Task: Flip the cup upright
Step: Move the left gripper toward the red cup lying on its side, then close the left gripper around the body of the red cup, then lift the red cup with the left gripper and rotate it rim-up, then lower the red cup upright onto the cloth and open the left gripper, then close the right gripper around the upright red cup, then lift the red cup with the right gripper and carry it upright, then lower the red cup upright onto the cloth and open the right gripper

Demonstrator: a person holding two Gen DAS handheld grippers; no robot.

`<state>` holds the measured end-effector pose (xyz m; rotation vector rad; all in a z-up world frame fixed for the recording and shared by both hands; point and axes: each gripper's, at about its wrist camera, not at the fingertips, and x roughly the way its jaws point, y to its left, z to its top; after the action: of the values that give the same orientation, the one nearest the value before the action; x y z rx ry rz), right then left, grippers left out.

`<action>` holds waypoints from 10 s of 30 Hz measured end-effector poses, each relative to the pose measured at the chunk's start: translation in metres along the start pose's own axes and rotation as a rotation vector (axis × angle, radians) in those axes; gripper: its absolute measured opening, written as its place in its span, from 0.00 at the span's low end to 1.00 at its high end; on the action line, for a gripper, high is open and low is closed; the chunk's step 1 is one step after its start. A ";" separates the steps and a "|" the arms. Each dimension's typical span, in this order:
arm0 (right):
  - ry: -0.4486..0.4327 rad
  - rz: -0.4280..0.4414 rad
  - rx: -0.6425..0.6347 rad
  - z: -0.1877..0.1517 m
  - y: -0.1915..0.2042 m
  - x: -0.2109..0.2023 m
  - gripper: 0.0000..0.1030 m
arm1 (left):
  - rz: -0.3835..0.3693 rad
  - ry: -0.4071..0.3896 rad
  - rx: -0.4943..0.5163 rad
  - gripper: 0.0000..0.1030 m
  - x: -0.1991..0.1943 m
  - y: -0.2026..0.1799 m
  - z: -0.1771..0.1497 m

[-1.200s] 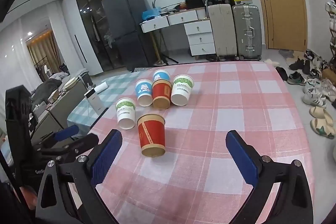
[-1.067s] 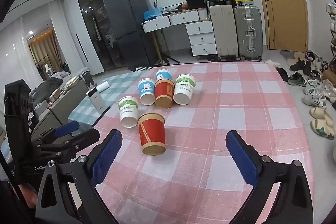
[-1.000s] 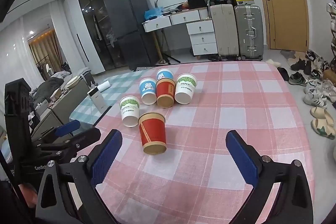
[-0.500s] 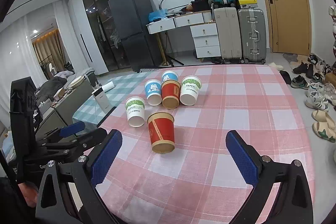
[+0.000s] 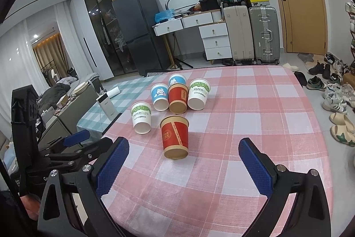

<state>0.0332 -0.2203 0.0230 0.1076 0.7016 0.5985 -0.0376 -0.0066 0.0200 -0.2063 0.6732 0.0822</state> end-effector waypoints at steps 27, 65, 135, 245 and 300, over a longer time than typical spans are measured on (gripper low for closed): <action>-0.017 -0.012 0.030 0.001 -0.016 -0.007 0.98 | -0.006 0.049 0.042 0.99 0.029 -0.018 0.002; -0.045 -0.105 0.232 -0.012 -0.149 0.008 0.98 | -0.077 0.362 0.139 0.97 0.258 -0.117 0.040; 0.117 -0.020 0.002 -0.071 0.038 0.017 0.98 | -0.159 0.410 0.022 0.65 0.088 0.057 -0.083; -0.016 0.004 -0.141 0.023 -0.014 0.084 0.65 | -0.020 0.168 -0.040 0.99 0.110 0.073 -0.007; 0.115 -0.107 -0.141 -0.013 -0.057 0.141 0.65 | -0.027 0.271 -0.004 0.99 0.173 0.038 0.001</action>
<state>0.1383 -0.1910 -0.0845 -0.0954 0.7688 0.5526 0.0920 0.0322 -0.0937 -0.2326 0.9396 0.0295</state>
